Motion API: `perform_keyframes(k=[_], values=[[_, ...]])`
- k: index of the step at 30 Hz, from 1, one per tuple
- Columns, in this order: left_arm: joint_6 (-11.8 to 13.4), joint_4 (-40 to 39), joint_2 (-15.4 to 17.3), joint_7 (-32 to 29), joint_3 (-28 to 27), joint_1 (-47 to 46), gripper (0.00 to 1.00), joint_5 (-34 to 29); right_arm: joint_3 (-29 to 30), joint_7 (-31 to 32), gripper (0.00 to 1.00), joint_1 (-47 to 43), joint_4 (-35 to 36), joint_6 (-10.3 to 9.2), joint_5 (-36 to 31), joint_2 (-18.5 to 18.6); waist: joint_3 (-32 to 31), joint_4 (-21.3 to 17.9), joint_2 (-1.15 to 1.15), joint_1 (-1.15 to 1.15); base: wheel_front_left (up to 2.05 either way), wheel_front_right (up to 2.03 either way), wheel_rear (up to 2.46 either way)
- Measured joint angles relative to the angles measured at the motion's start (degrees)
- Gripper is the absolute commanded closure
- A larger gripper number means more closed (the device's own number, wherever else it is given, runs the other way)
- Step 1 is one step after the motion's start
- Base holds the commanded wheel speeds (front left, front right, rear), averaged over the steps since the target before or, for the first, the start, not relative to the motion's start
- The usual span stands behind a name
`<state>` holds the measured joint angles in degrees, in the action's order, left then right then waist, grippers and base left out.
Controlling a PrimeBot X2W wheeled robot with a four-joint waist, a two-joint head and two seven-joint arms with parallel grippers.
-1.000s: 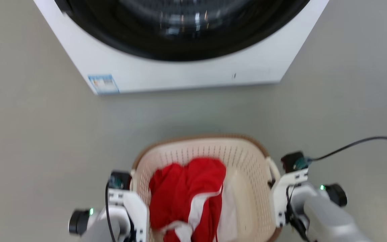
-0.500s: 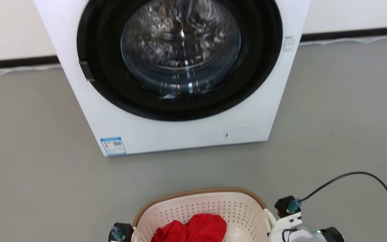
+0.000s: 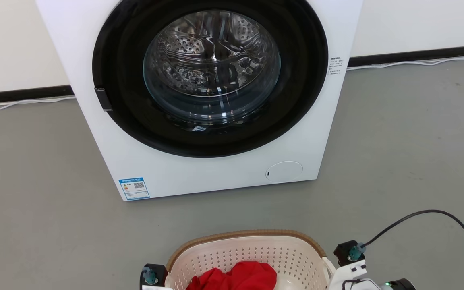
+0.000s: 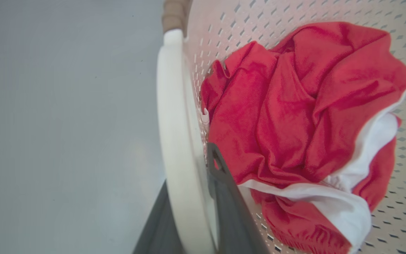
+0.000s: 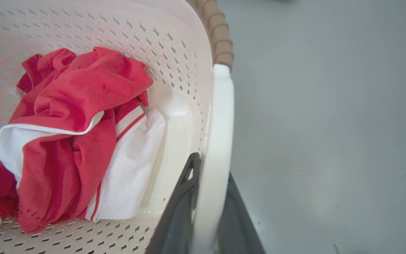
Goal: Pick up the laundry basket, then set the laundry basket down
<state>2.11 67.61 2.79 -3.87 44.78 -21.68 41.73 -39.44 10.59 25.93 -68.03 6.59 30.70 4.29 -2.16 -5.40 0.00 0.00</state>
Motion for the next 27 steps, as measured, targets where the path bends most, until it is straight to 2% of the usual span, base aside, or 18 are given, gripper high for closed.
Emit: perform_keyframes(k=[9,27], values=[[1.4,-0.6,0.1,0.0,2.6,0.0,1.0,1.8,-0.2,-0.1,1.0,0.0,-0.6,-0.01,0.8,0.0,-0.1,-0.2,0.0,0.0,0.0,0.0,0.0],[2.0,-0.5,0.4,0.0,6.3,-0.1,1.0,5.3,-1.6,-0.3,1.0,0.0,-0.8,-0.01,3.2,0.0,0.5,0.3,0.0,0.0,0.0,0.0,0.0]])
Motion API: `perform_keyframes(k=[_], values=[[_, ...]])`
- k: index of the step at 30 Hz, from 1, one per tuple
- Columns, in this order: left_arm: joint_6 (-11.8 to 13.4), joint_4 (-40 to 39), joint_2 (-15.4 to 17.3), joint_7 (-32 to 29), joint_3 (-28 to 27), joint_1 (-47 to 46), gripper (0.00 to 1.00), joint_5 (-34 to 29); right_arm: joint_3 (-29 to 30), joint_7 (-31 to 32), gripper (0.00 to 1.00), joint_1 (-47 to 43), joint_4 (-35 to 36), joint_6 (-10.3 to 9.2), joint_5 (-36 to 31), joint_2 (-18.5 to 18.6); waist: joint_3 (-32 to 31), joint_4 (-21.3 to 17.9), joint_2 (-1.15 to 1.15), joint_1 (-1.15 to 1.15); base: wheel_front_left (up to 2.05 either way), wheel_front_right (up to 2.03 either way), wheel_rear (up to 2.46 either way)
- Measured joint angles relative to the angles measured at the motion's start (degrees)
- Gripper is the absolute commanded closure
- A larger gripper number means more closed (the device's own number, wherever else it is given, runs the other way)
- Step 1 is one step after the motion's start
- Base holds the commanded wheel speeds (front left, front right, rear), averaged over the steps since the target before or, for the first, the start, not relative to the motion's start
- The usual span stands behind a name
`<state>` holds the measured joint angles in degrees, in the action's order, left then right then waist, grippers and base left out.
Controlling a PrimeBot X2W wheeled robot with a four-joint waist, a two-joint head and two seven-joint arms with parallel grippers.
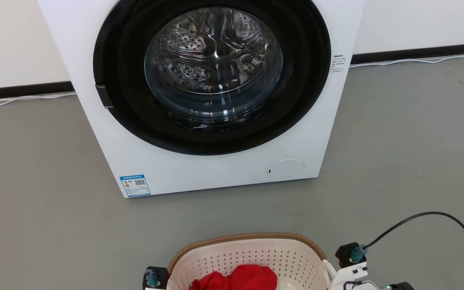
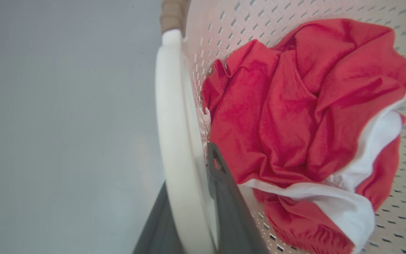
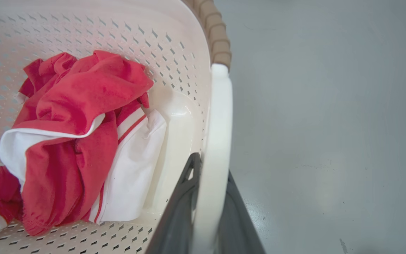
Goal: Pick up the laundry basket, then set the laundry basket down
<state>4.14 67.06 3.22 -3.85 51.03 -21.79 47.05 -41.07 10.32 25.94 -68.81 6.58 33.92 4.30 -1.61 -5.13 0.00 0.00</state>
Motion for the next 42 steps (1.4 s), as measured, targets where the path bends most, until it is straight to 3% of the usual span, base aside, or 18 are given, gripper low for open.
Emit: perform_keyframes(k=[27,37,42], values=[[0.4,1.0,0.0,0.6,3.9,-1.4,1.0,3.9,-1.7,-1.6,1.0,0.3,-0.7,0.0,1.9,0.0,1.4,0.3,0.0,0.0,0.0,0.0,0.0],[0.5,2.5,0.1,3.7,3.7,-8.8,1.0,4.3,-1.2,-6.9,1.0,5.9,-0.5,-0.01,2.1,0.1,7.0,0.6,0.0,0.0,0.0,0.0,0.0],[0.5,2.9,0.5,6.3,3.0,-15.4,1.0,4.2,0.1,-12.0,1.0,11.9,-0.5,-0.01,1.3,0.3,12.9,1.0,0.0,0.0,0.0,0.0,0.0]])
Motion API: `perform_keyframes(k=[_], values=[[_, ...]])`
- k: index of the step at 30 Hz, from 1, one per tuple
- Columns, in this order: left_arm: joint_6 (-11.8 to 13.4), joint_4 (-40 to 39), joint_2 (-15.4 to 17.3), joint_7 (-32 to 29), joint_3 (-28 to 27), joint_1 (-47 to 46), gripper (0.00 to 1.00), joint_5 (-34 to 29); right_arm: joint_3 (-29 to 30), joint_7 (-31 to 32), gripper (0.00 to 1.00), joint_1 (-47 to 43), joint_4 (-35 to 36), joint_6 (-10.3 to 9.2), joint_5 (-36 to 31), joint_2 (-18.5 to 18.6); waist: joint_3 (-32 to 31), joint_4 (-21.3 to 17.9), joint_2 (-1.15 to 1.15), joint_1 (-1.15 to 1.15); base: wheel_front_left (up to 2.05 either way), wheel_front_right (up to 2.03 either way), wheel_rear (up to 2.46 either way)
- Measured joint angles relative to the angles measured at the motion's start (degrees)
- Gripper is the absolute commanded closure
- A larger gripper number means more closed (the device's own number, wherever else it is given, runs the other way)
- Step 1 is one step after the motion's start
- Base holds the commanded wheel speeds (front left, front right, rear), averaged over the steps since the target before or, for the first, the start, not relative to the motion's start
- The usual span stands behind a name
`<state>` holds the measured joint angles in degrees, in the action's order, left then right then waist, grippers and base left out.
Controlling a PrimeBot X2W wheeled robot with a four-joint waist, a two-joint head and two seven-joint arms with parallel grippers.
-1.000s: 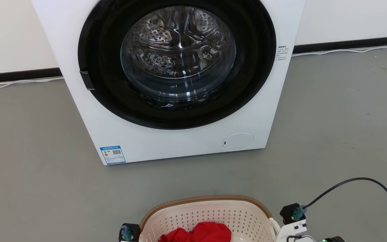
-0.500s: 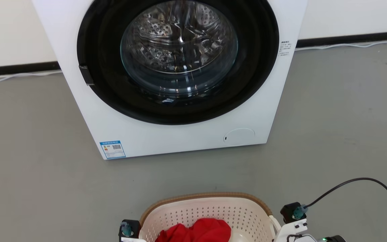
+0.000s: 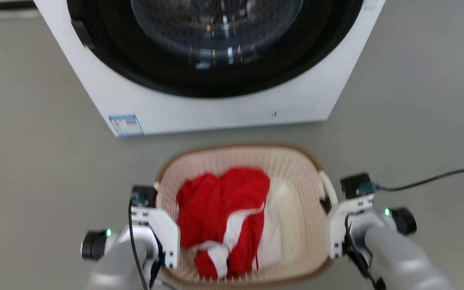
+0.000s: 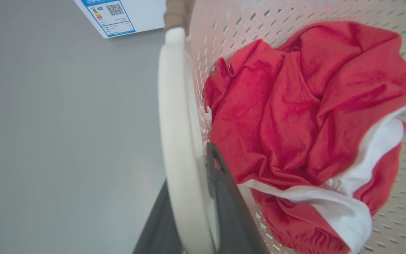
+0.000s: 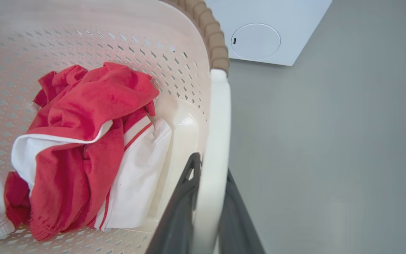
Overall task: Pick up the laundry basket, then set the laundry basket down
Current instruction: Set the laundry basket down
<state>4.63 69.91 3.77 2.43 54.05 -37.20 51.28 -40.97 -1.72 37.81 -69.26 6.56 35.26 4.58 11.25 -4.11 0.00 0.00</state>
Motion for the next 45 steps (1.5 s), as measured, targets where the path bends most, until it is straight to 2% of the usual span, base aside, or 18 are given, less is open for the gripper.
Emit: perform_keyframes(k=[11,25,32,45], values=[[0.2,0.7,1.1,6.2,-0.9,-13.5,1.0,-1.4,2.4,-8.5,1.0,13.4,-2.3,0.07,-3.6,-0.2,16.4,1.2,0.0,0.0,0.0,0.0,0.0],[0.4,1.9,1.0,8.9,-0.8,-24.8,1.0,-2.7,7.8,-12.0,1.0,22.5,-4.7,0.07,-8.8,-0.2,34.3,3.4,0.0,-0.01,0.0,0.0,0.0],[0.4,2.6,0.5,10.3,-1.1,-25.7,1.0,-2.7,10.5,-12.5,1.0,23.9,-5.0,0.08,-12.0,-0.2,38.4,4.0,0.0,-0.01,0.0,0.0,0.0],[0.3,3.3,0.0,11.2,-1.1,-26.1,1.0,-2.7,16.6,-12.5,1.0,23.9,-5.0,0.49,-17.7,-0.2,39.8,3.4,0.0,-0.01,0.0,0.0,0.0]])
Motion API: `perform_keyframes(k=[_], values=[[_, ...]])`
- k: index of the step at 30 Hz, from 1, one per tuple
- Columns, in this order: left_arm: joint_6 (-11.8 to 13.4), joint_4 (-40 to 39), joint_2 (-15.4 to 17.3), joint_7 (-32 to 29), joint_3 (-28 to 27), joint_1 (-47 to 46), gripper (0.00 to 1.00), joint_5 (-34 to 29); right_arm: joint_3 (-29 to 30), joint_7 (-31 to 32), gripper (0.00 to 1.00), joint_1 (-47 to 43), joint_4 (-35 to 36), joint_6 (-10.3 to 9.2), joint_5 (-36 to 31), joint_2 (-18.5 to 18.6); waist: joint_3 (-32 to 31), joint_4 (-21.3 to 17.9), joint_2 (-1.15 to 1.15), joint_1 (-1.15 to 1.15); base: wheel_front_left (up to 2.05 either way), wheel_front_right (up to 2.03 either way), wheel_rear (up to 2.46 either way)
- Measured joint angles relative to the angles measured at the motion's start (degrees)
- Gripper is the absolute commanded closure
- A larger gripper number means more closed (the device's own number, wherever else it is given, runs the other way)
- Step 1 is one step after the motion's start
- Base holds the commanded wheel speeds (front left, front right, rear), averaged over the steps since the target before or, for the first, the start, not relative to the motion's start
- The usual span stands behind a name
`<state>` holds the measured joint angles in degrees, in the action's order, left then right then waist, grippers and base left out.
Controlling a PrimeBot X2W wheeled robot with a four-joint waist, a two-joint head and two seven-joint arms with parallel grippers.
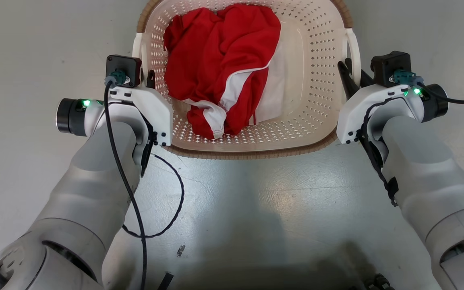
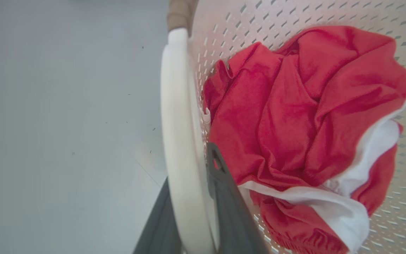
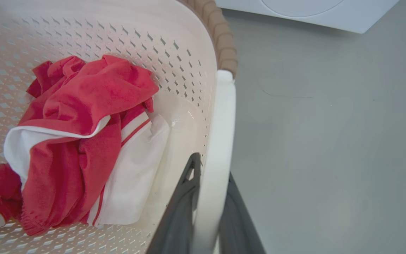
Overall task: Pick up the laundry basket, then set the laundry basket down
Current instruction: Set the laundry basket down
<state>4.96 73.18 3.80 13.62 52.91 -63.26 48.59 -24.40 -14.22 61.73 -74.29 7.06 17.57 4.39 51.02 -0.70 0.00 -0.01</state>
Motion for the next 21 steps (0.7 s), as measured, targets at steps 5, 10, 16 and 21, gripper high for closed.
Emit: perform_keyframes(k=[5,10,16,21], values=[[0.0,0.1,-0.3,0.3,-0.2,-0.6,0.0,0.0,2.9,0.0,0.0,0.0,0.0,0.01,-2.5,0.2,0.4,0.0,0.0,0.0,0.0,0.0,0.0],[0.0,0.2,-0.8,0.6,-0.6,-1.0,0.0,0.4,6.7,0.0,0.0,0.0,-0.1,0.08,-6.1,0.4,0.3,0.1,0.0,0.0,0.0,0.0,0.0],[0.0,0.3,-0.9,0.6,-1.0,-1.0,0.0,0.6,10.6,0.0,0.0,-0.9,1.0,0.08,-8.7,0.3,-1.1,0.0,0.0,0.0,0.0,0.0,0.0],[0.0,0.4,-0.9,0.8,-1.4,-0.4,0.0,0.9,13.6,0.0,0.0,-3.2,3.3,0.08,-10.7,0.2,-3.1,-0.3,0.0,0.0,0.0,0.0,0.0]])
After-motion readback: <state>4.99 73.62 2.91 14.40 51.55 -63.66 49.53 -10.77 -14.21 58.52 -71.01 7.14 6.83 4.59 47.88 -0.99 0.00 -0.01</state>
